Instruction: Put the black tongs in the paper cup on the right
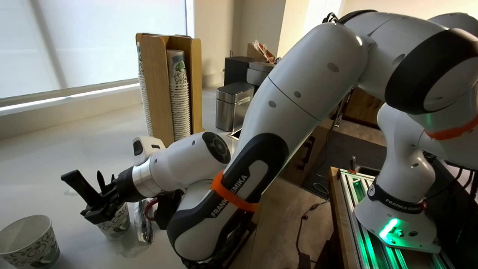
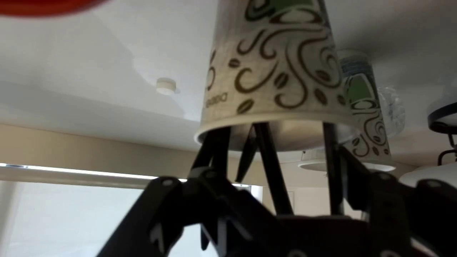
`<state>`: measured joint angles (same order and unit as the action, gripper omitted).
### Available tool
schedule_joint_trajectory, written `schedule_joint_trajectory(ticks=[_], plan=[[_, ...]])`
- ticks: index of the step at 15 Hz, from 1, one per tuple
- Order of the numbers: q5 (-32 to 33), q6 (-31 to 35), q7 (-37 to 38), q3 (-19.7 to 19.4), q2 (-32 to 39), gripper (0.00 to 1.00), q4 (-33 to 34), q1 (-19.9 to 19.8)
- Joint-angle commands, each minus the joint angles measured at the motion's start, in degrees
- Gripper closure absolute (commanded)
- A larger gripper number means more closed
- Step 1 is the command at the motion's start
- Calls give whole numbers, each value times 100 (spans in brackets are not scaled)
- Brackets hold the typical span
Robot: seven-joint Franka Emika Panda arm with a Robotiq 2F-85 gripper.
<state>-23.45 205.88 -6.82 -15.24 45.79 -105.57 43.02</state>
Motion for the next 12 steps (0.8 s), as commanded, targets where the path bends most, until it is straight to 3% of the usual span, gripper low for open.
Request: schedule_joint_trajectory(ticks=[1,6,7,12], plan=[[-215,271,19,-52,-213,0,-436,176],[-70,917,44,64,-466,0,-827,128],[-104,1086,-158,310,-556,0,-889,-67],[-272,2061,-269,713,-1175,0,-1668,-329]])
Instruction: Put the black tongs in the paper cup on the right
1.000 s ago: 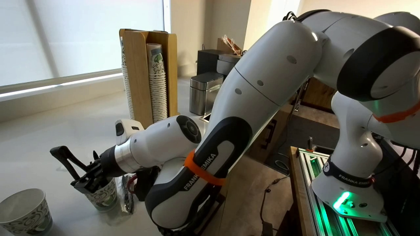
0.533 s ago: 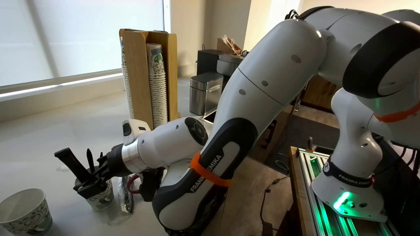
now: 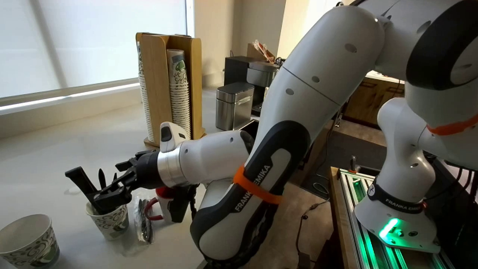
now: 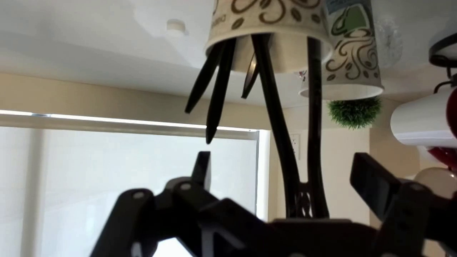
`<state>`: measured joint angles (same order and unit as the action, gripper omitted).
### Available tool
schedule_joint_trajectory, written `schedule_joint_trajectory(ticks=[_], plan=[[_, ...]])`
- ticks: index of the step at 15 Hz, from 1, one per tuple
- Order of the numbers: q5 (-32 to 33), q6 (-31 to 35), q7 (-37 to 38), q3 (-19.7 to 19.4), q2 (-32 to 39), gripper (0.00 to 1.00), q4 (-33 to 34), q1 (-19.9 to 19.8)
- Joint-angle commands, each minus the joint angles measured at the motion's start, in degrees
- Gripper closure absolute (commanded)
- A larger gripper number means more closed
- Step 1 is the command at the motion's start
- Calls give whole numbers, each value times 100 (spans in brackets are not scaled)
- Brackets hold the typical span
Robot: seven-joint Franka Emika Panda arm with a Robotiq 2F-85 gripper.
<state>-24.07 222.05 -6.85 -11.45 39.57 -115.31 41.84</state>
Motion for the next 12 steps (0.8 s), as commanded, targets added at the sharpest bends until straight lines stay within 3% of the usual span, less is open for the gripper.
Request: schedule_joint_trajectory(ticks=[1,4,8,9,10,12], plan=[[-209,600,-224,453,-693,0,-879,-321],[-678,1357,-80,779,-1081,0,-1497,-595],[-2046,2538,72,1295,-1357,0,-2058,-942],[-2411,2100,405,266,-1458,0,-1907,-40],[-1807,2107,347,896,-1185,0,-1784,-678],[-1845,1992,360,775,-1259,0,-1799,-593]])
